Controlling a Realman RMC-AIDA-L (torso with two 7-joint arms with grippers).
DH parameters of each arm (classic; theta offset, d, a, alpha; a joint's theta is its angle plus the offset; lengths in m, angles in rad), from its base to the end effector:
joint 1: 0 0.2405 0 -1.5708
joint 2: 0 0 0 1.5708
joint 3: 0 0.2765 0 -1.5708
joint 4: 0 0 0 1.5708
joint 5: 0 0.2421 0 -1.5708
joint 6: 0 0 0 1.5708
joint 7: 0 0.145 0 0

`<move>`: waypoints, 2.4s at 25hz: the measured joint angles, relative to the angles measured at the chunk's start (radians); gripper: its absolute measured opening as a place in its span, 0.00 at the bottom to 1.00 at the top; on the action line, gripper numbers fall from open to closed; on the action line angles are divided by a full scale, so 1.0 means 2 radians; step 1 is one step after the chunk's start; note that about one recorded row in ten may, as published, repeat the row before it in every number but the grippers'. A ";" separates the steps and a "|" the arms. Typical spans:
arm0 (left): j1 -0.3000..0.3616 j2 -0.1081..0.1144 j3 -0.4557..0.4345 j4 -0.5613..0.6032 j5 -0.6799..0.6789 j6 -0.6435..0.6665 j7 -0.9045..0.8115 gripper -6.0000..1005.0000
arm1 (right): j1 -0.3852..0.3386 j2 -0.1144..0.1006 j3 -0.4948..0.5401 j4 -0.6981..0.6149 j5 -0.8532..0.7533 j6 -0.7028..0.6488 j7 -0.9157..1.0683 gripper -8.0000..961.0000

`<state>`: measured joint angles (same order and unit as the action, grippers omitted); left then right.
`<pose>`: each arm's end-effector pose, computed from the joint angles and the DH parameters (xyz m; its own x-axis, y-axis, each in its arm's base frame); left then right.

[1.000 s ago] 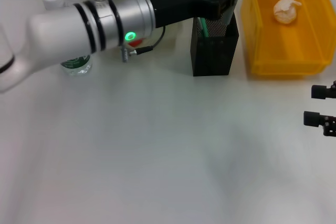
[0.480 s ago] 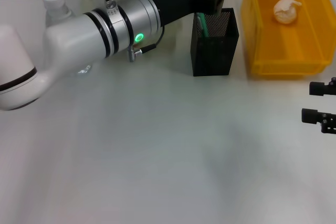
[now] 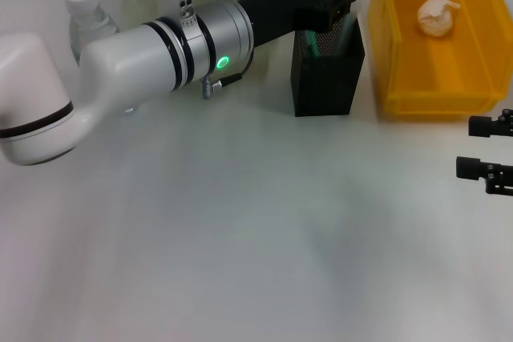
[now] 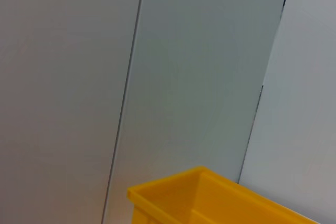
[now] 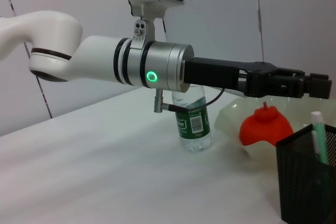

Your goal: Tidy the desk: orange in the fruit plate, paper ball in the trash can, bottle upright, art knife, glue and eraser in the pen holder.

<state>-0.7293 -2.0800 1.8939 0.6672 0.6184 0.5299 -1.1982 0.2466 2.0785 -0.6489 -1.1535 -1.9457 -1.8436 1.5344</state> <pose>-0.1333 0.4496 -0.1281 0.7201 0.2524 0.6463 0.5639 -0.7557 -0.3331 0.3190 0.2898 0.0895 0.8273 -0.3007 -0.4745 -0.4489 -0.8617 -0.2365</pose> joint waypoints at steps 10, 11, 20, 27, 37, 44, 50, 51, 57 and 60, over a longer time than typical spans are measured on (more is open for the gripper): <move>0.044 0.007 -0.015 0.002 -0.005 0.141 0.033 0.52 | 0.001 0.000 0.001 0.005 0.004 -0.013 -0.003 0.72; 0.055 0.010 -0.024 0.003 0.001 0.174 0.035 0.55 | 0.001 0.000 0.001 0.005 0.004 -0.013 -0.003 0.72; 0.133 0.043 -0.168 -0.001 0.194 0.438 -0.019 0.87 | 0.007 0.001 -0.007 0.058 0.033 -0.062 -0.077 0.72; 0.168 0.058 -0.289 -0.006 0.352 0.584 -0.030 0.87 | 0.008 0.000 -0.012 0.077 0.022 -0.064 -0.101 0.72; 0.173 0.076 -0.387 -0.033 0.469 0.649 -0.037 0.87 | 0.013 -0.001 -0.012 0.089 -0.013 -0.061 -0.104 0.72; 0.179 0.091 -0.401 -0.033 0.506 0.661 -0.037 0.86 | 0.027 0.000 -0.015 0.111 -0.014 -0.054 -0.103 0.72; 0.193 0.103 -0.405 -0.033 0.516 0.663 -0.032 0.86 | 0.064 0.001 -0.045 0.152 -0.018 0.002 -0.106 0.72; 0.195 0.104 -0.409 -0.033 0.522 0.663 -0.032 0.86 | 0.064 0.001 -0.045 0.152 -0.018 0.002 -0.106 0.72; 0.200 0.106 -0.440 -0.033 0.549 0.681 -0.032 0.86 | 0.079 0.001 -0.067 0.161 -0.019 0.025 -0.103 0.72; 0.203 0.106 -0.441 -0.031 0.549 0.682 -0.032 0.86 | 0.079 0.001 -0.067 0.161 -0.019 0.025 -0.102 0.72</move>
<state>-0.3237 -1.8684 1.0126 0.6056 1.7170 1.8930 -1.2616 0.4052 2.0805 -0.7834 -0.8315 -1.9842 -1.7937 1.3299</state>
